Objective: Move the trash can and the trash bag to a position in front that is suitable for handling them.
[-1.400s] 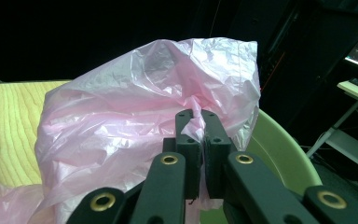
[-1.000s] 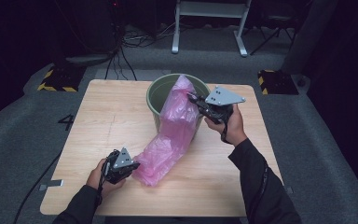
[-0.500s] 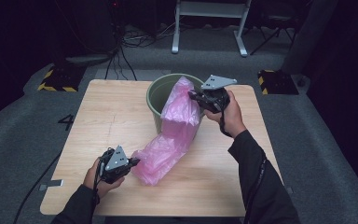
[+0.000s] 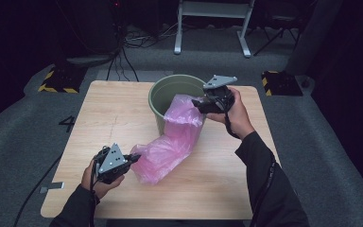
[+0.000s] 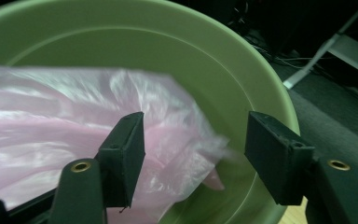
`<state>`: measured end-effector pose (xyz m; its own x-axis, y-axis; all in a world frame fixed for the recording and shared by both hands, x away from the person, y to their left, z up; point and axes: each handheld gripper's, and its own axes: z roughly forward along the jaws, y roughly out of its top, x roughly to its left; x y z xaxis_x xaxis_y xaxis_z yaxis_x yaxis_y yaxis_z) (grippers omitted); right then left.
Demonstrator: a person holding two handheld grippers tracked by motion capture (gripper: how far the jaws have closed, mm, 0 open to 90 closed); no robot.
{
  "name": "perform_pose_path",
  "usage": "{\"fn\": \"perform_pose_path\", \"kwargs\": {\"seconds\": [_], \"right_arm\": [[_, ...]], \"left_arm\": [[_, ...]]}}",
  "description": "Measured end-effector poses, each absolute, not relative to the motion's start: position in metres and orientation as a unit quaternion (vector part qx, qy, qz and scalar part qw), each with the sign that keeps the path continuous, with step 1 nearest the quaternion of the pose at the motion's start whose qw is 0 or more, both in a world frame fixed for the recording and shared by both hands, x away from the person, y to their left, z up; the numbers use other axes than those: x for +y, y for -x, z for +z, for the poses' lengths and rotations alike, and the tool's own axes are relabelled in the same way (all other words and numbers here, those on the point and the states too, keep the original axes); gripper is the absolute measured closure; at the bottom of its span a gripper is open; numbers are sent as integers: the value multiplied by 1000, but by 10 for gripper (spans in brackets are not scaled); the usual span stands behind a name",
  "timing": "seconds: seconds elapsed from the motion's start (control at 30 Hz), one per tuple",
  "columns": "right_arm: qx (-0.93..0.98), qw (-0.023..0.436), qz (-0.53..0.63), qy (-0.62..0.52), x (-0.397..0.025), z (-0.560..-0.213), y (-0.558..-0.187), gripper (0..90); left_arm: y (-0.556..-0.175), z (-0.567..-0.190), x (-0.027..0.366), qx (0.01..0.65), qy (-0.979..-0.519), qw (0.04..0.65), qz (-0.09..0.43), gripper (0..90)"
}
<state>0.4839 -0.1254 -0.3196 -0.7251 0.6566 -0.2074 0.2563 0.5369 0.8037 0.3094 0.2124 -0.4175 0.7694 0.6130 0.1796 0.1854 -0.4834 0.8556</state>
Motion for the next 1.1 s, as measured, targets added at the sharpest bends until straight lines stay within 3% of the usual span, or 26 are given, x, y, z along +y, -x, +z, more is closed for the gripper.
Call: {"fn": "perform_pose_path", "kwargs": {"seconds": [0.2,0.47,0.7,0.83,0.93,1.1], "right_arm": [[822,251,443,-255,-139,-313,-468,445],[795,249,508,-218,-166,-326,-415,409],[791,214,524,-230,-178,-383,-382,367],[801,187,515,-240,-168,-412,-383,323],[812,140,506,-256,-152,-438,-394,267],[801,93,524,-274,-144,-452,-404,309]], "left_arm": [[-307,-416,212,244,-825,448,244,900],[-303,-417,210,237,-829,445,242,900],[-301,-418,204,229,-834,444,235,900],[-303,-420,198,225,-837,443,229,900],[-304,-422,195,218,-841,441,226,899],[-304,-425,195,219,-843,438,224,900]]}}
